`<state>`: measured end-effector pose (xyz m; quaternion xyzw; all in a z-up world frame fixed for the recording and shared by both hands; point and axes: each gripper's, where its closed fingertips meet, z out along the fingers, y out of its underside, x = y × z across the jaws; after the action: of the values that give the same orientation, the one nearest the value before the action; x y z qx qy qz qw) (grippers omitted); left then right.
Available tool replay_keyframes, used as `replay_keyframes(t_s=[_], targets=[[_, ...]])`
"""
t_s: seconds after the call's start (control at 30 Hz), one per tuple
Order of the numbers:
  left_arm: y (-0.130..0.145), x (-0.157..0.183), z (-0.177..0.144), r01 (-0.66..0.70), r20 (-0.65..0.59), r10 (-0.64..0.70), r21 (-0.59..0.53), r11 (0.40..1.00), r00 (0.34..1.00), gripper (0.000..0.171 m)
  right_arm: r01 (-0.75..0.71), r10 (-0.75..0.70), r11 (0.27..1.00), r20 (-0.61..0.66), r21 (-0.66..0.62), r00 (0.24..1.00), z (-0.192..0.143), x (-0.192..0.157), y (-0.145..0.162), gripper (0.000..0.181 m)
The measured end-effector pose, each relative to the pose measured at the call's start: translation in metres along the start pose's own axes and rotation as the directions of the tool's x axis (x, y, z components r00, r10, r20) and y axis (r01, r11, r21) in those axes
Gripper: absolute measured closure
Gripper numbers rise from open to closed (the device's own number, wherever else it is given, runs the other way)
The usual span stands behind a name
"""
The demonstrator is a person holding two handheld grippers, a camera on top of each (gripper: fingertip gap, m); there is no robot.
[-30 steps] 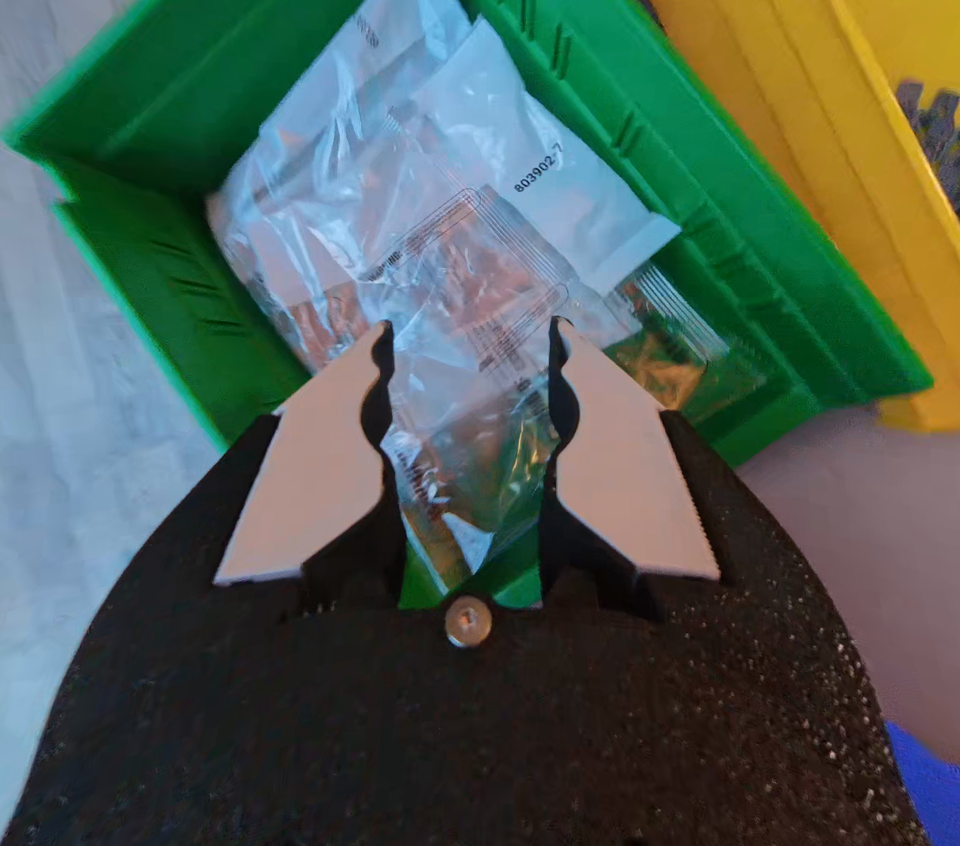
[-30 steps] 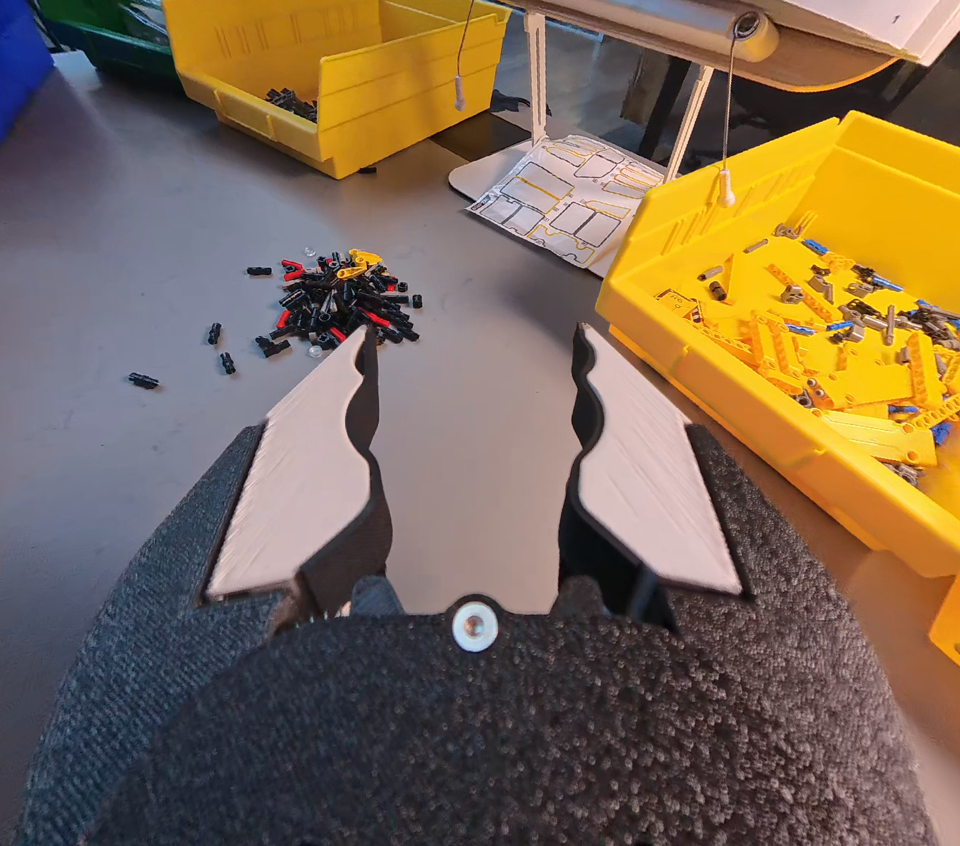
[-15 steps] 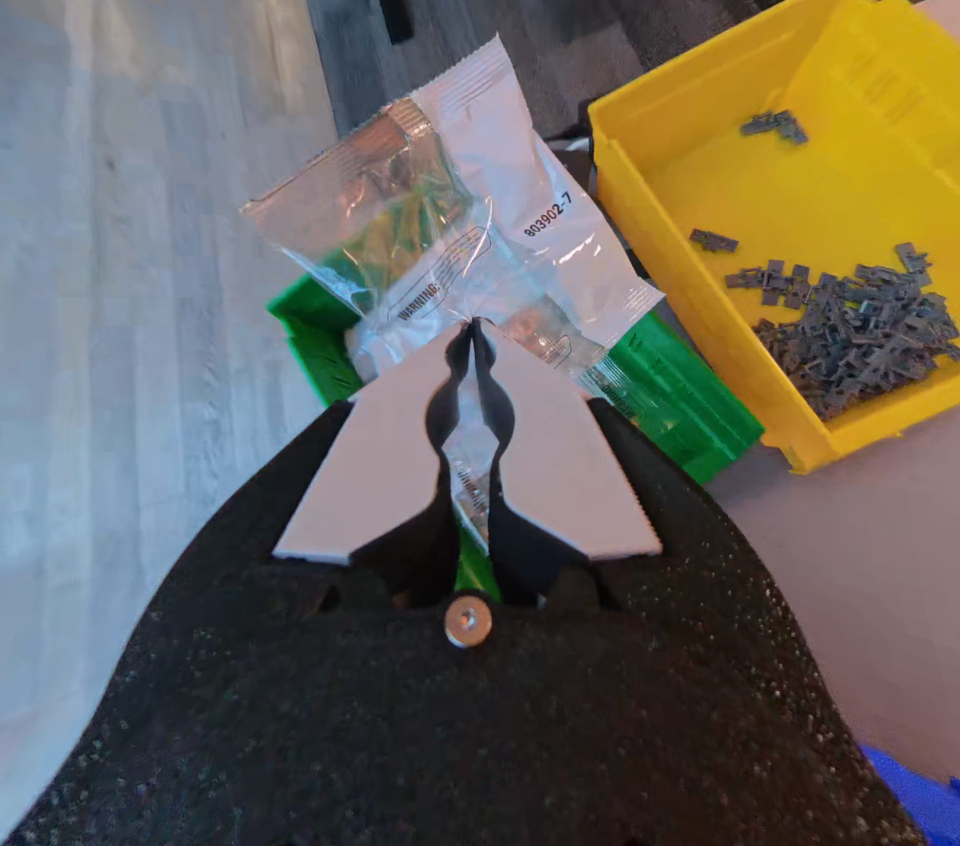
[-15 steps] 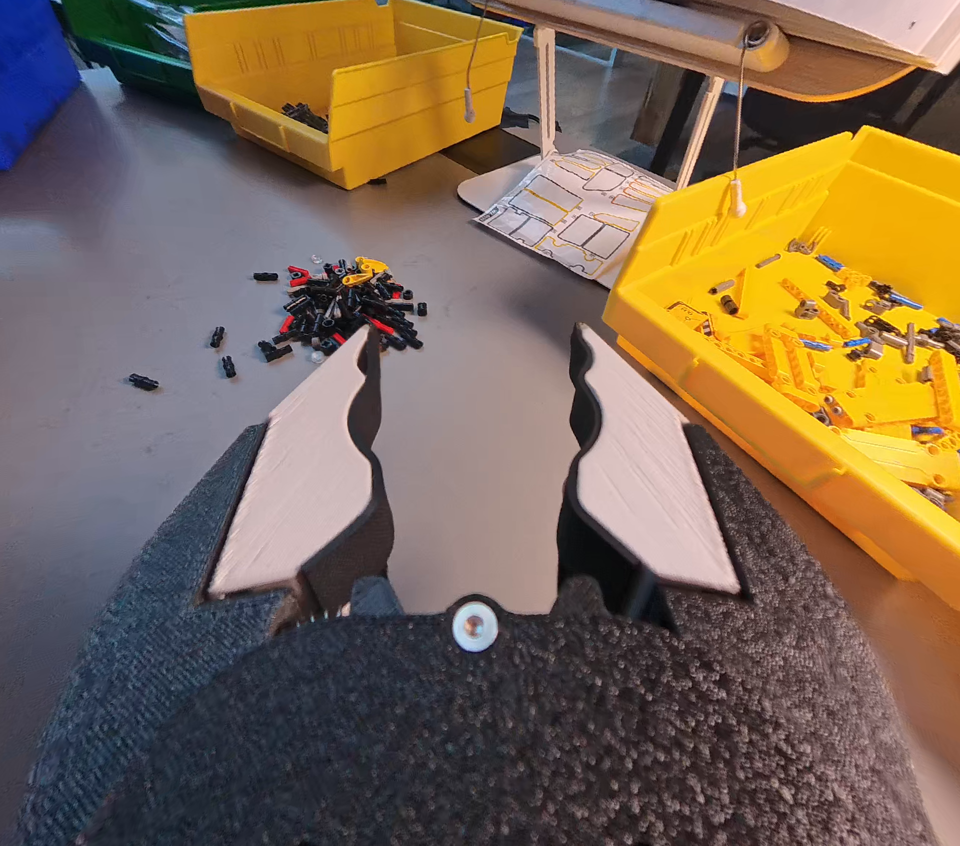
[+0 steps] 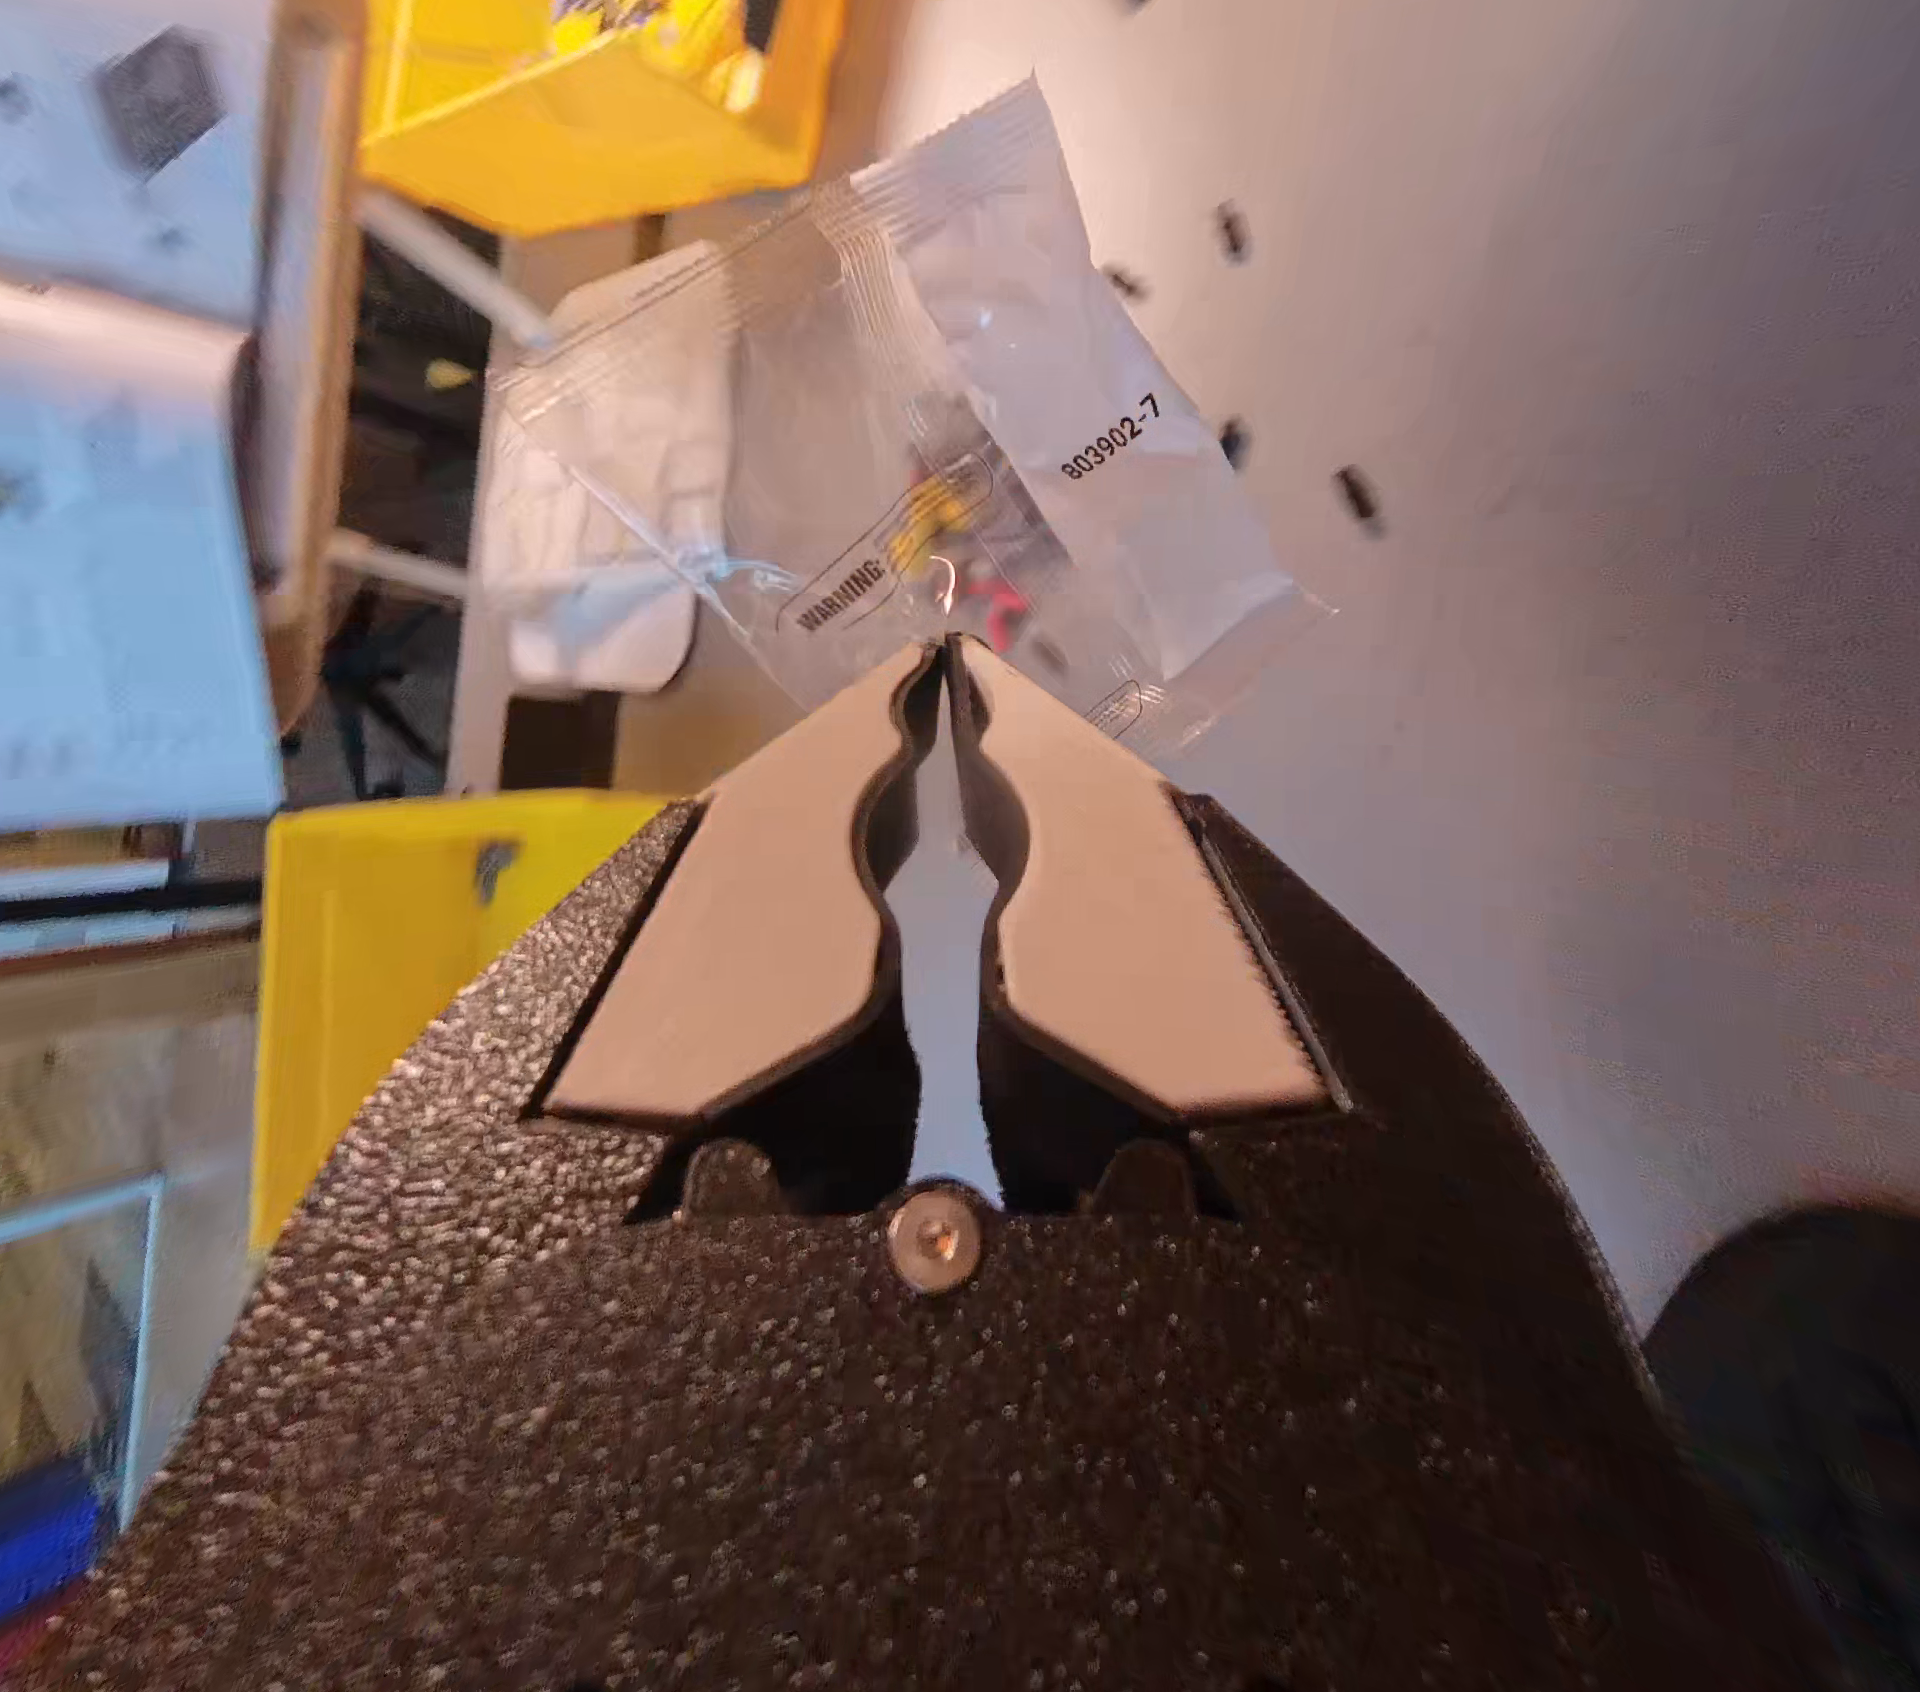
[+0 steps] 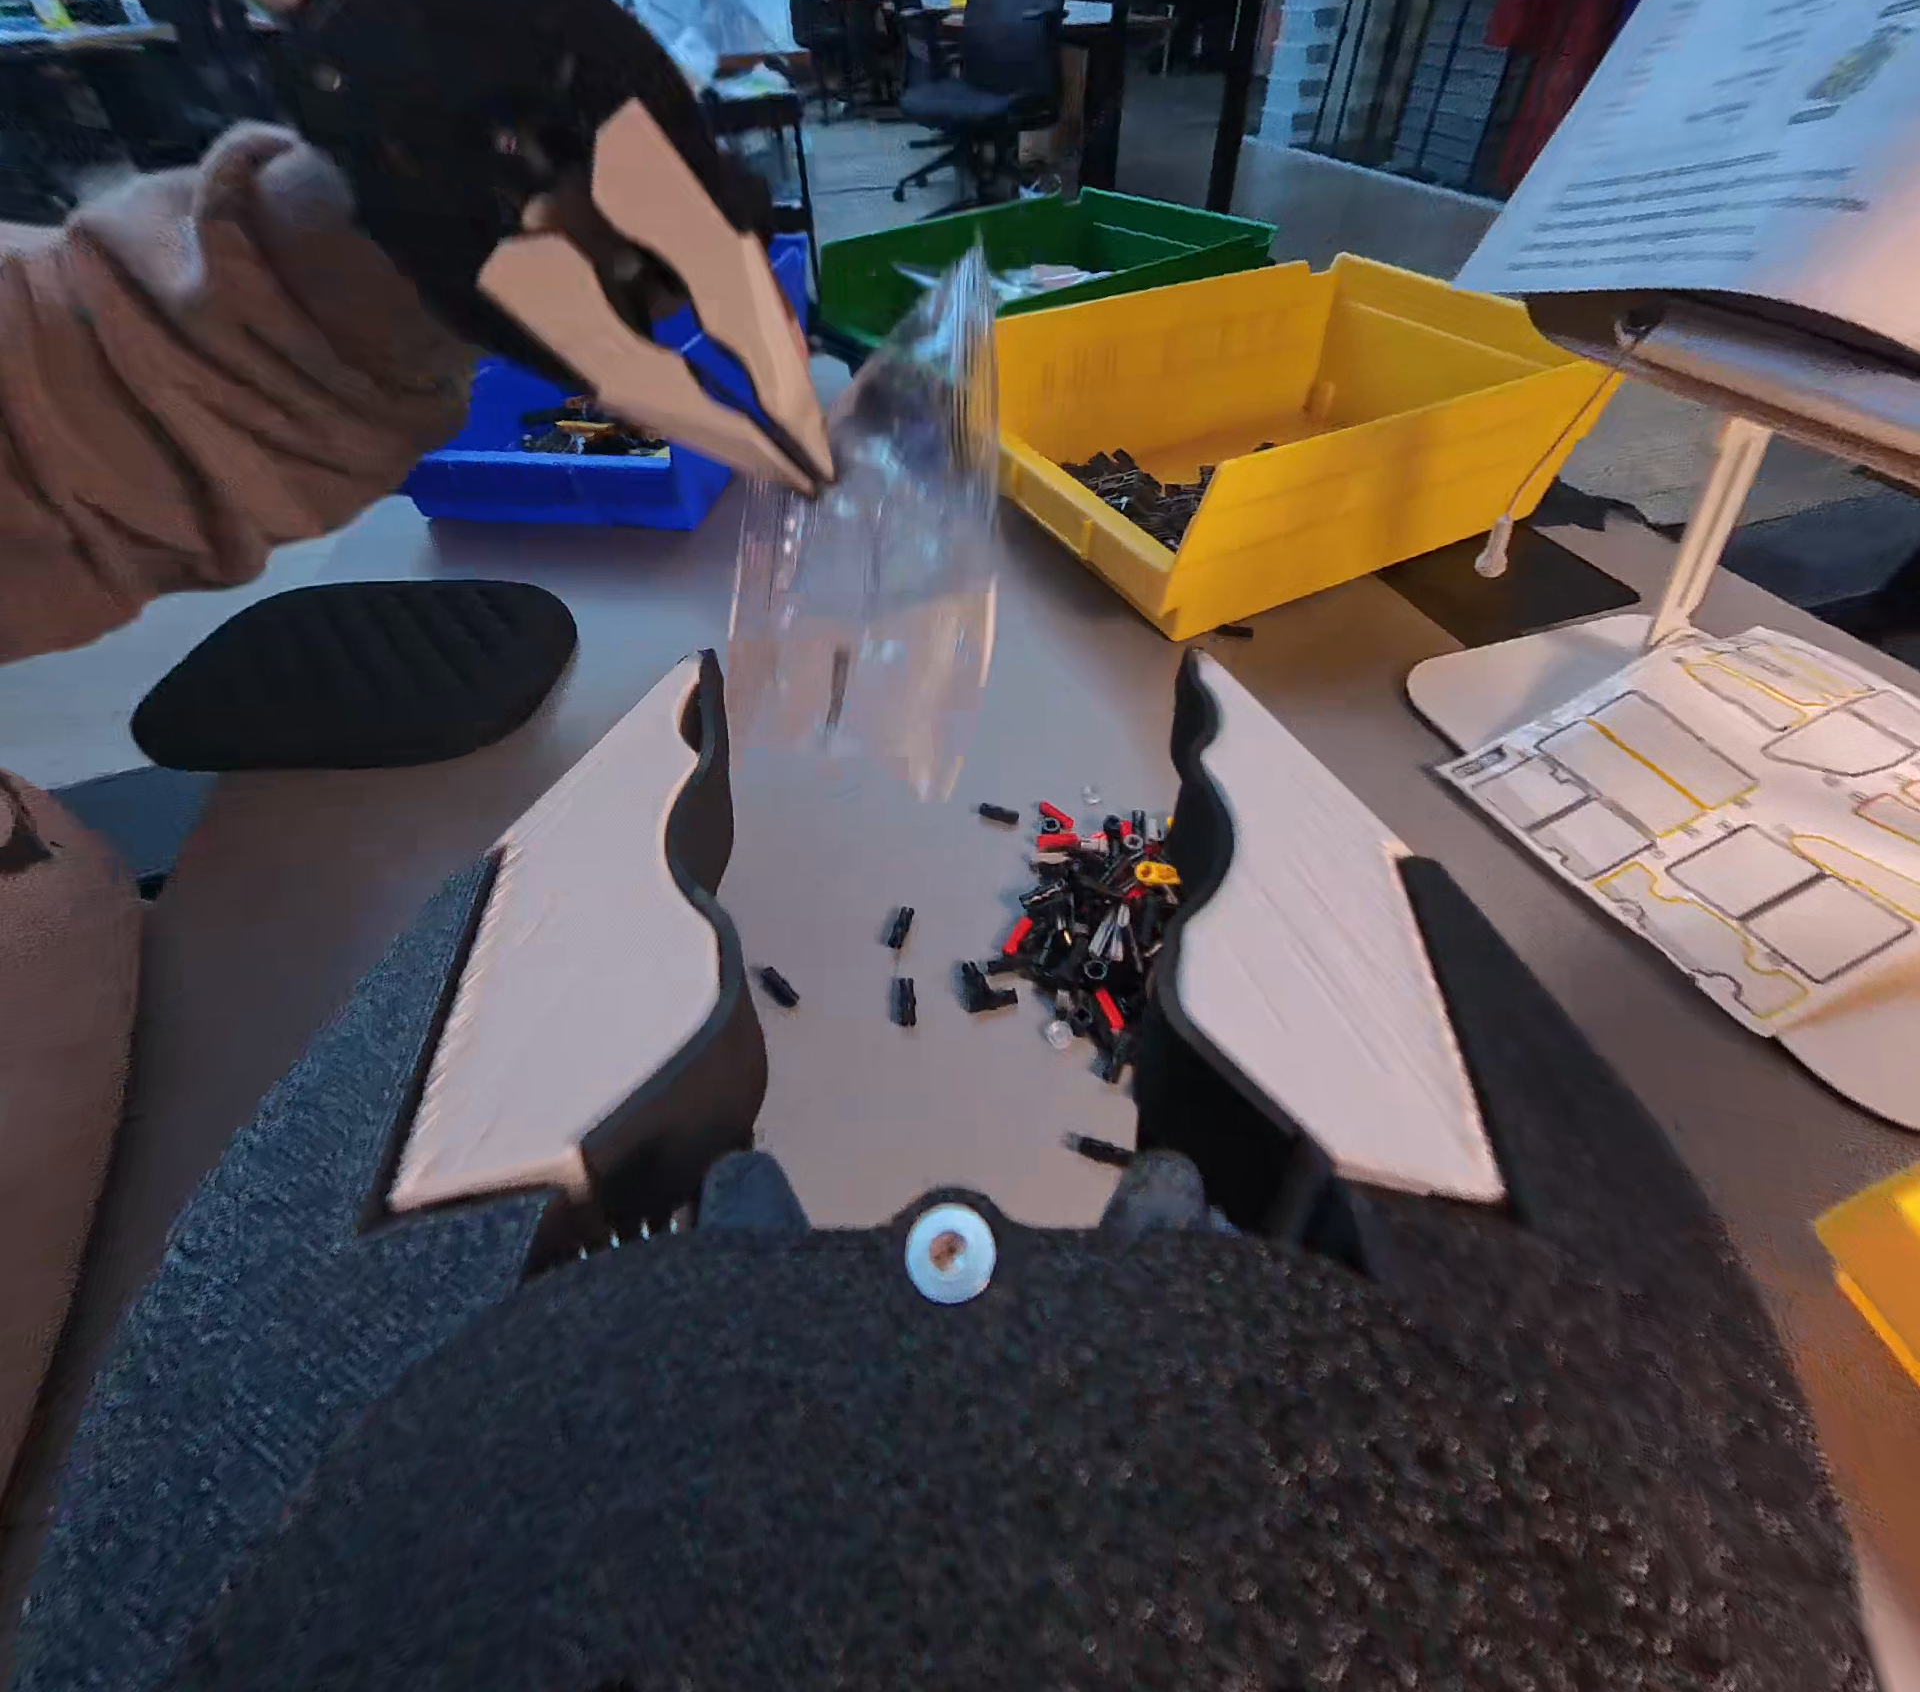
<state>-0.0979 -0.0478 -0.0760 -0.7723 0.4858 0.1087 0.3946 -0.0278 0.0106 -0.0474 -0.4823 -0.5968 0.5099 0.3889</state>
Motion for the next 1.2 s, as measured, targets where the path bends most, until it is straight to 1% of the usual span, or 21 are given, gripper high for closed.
replay_keyframes(t_s=[0.07, 0.1, 0.17, 0.2, 0.27, 0.3, 0.37, 0.43, 0.53, 0.57, 0.63, 0.67, 0.7, 0.77, 0.83, 0.87, 0.93, 1.03, 1.07, 1.1, 1.2], targets=[[-0.024, 0.035, 0.029, -0.046, -0.062, 0.052, 0.084, 0.995, 0.997, 0.171, -0.052, 0.056, 0.994, 0.038, -0.091, 0.998, 0.006, -0.002, 0.022, 0.099], [-0.035, 0.043, 0.036, -0.046, -0.069, 0.057, 0.143, 0.989, 0.996, 0.171, -0.070, 0.078, 0.990, 0.060, -0.126, 0.995, 0.007, -0.004, 0.035, 0.106], [-0.050, 0.042, 0.039, 0.015, -0.081, 0.005, 0.252, 0.968, 0.997, 0.171, -0.101, 0.125, 0.982, 0.142, -0.161, 0.982, 0.003, -0.015, 0.053, 0.146], [-0.056, 0.037, 0.036, 0.064, -0.095, -0.036, 0.308, 0.949, 0.995, 0.171, -0.118, 0.145, 0.982, 0.183, -0.149, 0.972, 0.001, -0.021, 0.056, 0.166], [-0.062, 0.030, 0.030, 0.170, -0.150, -0.118, 0.408, 0.897, 0.982, 0.171, -0.156, 0.172, 0.984, 0.277, -0.081, 0.945, -0.004, -0.033, 0.049, 0.181], [-0.064, 0.027, 0.027, 0.229, -0.180, -0.164, 0.451, 0.862, 0.970, 0.171, -0.174, 0.182, 0.983, 0.301, -0.056, 0.936, -0.005, -0.036, 0.044, 0.181], [-0.065, 0.016, 0.020, 0.361, -0.232, -0.278, 0.536, 0.763, 0.932, 0.171, -0.188, 0.180, 0.982, 0.306, -0.004, 0.935, -0.003, -0.034, 0.036, 0.181], [-0.062, 0.001, 0.008, 0.513, -0.323, -0.402, 0.618, 0.596, 0.857, 0.160, -0.208, 0.182, 0.976, 0.285, 0.061, 0.941, -0.003, -0.025, 0.029, 0.181], [-0.040, -0.021, -0.002, 0.693, -0.470, -0.539, 0.631, 0.347, 0.699, 0.126, -0.322, 0.269, 0.932, 0.273, 0.168, 0.923, -0.011, -0.008, 0.018, 0.181], [-0.035, -0.024, 0.001, 0.738, -0.516, -0.560, 0.607, 0.295, 0.649, 0.120, -0.362, 0.299, 0.906, 0.275, 0.217, 0.914, -0.015, -0.002, 0.012, 0.181], [-0.040, -0.012, 0.009, 0.812, -0.633, -0.521, 0.523, 0.259, 0.573, 0.118, -0.421, 0.341, 0.860, 0.289, 0.289, 0.895, -0.022, 0.004, 0.002, 0.181], [-0.046, -0.003, 0.013, 0.834, -0.674, -0.495, 0.486, 0.261, 0.548, 0.119, -0.441, 0.353, 0.840, 0.299, 0.314, 0.886, -0.023, 0.005, -0.001, 0.181], [-0.053, 0.003, 0.016, 0.840, -0.693, -0.476, 0.473, 0.267, 0.541, 0.131, -0.462, 0.368, 0.826, 0.313, 0.322, 0.876, -0.023, 0.003, -0.002, 0.181], [-0.064, 0.012, 0.016, 0.833, -0.708, -0.439, 0.481, 0.273, 0.553, 0.168, -0.488, 0.390, 0.815, 0.328, 0.311, 0.860, -0.018, -0.001, 0.001, 0.181], [-0.068, 0.015, 0.012, 0.832, -0.718, -0.419, 0.486, 0.268, 0.555, 0.171, -0.493, 0.401, 0.820, 0.325, 0.291, 0.857, -0.014, -0.003, 0.008, 0.181], [-0.066, 0.015, 0.013, 0.825, -0.706, -0.427, 0.488, 0.284, 0.565, 0.171, -0.483, 0.392, 0.833, 0.328, 0.271, 0.860, -0.014, -0.004, 0.011, 0.179], [-0.056, 0.014, 0.015, 0.787, -0.646, -0.450, 0.500, 0.360, 0.616, 0.171, -0.408, 0.334, 0.886, 0.308, 0.221, 0.891, -0.015, -0.004, 0.016, 0.159], [-0.031, 0.017, 0.026, 0.643, -0.462, -0.451, 0.481, 0.596, 0.764, 0.171, -0.179, 0.153, 0.967, 0.147, 0.184, 0.977, -0.027, 0.015, 0.015, 0.123], [-0.024, 0.017, 0.029, 0.602, -0.408, -0.447, 0.463, 0.651, 0.796, 0.171, -0.093, 0.079, 0.983, 0.089, 0.160, 0.993, -0.033, 0.022, 0.012, 0.120], [-0.019, 0.017, 0.032, 0.573, -0.371, -0.441, 0.445, 0.688, 0.817, 0.171, -0.022, 0.015, 0.988, 0.046, 0.151, 0.999, -0.040, 0.025, 0.005, 0.122], [-0.015, 0.023, 0.039, 0.477, -0.292, -0.385, 0.405, 0.780, 0.876, 0.171, 0.105, -0.106, 0.983, -0.002, 0.153, 0.994, -0.053, 0.018, -0.018, 0.172]])
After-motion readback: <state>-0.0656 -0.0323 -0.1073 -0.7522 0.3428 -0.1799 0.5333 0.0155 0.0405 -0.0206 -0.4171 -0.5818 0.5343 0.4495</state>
